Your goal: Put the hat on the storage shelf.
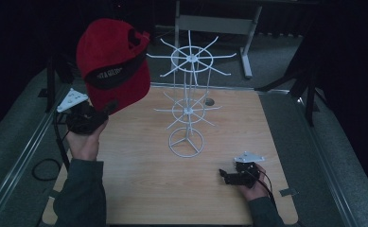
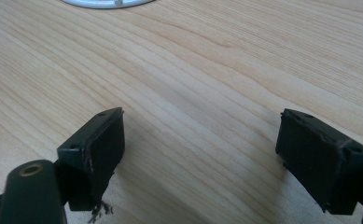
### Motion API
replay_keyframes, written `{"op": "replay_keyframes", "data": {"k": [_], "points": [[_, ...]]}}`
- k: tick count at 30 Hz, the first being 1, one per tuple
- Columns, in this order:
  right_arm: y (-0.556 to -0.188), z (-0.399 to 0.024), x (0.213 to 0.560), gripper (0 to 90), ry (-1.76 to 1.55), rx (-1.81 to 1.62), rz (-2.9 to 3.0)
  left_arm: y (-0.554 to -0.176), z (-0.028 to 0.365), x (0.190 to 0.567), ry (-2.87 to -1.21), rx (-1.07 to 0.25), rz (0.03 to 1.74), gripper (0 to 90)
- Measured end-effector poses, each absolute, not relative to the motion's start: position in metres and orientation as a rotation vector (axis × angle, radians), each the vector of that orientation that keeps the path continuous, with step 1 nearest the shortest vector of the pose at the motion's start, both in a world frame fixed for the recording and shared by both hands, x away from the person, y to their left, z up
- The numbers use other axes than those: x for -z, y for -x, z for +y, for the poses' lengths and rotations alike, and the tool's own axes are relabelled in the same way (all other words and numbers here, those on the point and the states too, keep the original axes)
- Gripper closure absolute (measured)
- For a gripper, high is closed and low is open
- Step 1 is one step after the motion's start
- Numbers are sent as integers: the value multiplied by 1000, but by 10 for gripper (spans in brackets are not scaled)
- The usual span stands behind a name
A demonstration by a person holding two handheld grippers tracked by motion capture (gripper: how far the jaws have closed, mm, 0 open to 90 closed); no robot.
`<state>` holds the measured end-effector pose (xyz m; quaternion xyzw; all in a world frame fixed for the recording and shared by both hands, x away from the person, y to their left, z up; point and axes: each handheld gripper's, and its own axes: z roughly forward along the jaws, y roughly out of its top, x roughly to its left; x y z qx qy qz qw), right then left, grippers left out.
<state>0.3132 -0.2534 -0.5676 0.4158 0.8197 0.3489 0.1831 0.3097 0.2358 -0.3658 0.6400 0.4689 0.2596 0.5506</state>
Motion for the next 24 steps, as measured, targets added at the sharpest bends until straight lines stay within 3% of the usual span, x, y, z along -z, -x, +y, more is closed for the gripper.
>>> {"op": "replay_keyframes", "data": {"k": [24], "points": [[-313,-253,568,153,-1173,-984,2312,-294,229,361,-1516,-628,1039,856]]}}
